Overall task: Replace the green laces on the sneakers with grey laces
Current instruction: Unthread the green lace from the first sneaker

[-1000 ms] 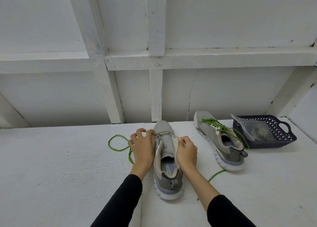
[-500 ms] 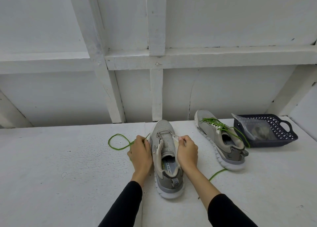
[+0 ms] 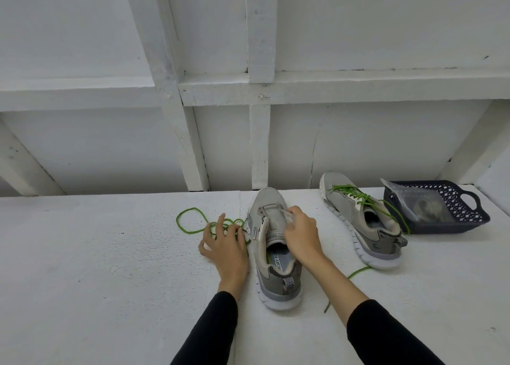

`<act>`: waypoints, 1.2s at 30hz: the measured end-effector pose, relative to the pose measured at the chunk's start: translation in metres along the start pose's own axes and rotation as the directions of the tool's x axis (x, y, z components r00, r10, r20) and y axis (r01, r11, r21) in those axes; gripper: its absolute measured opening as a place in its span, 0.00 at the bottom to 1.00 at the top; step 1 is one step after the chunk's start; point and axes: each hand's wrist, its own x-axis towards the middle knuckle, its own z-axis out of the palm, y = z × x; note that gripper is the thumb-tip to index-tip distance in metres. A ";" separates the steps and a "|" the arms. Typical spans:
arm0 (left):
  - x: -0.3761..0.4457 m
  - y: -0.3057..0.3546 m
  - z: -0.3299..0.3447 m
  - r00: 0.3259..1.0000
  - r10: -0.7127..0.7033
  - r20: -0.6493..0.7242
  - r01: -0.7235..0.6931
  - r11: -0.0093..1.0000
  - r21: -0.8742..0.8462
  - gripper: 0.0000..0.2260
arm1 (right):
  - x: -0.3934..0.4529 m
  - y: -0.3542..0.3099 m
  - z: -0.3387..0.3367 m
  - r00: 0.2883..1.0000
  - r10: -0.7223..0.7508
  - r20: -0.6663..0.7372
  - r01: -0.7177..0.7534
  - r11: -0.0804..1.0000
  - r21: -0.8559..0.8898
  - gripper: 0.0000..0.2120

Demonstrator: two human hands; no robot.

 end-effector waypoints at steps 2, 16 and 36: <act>0.001 -0.004 0.002 0.999 0.034 -0.021 -0.034 0.999 0.009 0.07 | 0.007 0.001 -0.004 1.000 -0.002 -0.024 0.002 1.000 0.001 0.16; -0.008 -0.005 -0.008 0.977 0.153 0.150 -0.107 0.955 -0.276 0.06 | 0.037 0.026 -0.042 1.000 -0.031 0.005 0.031 0.986 -0.165 0.19; 0.013 0.005 -0.055 0.956 -0.216 0.197 0.292 0.685 -0.668 0.03 | -0.004 -0.001 -0.025 0.942 -0.207 -0.264 0.208 0.978 -0.025 0.12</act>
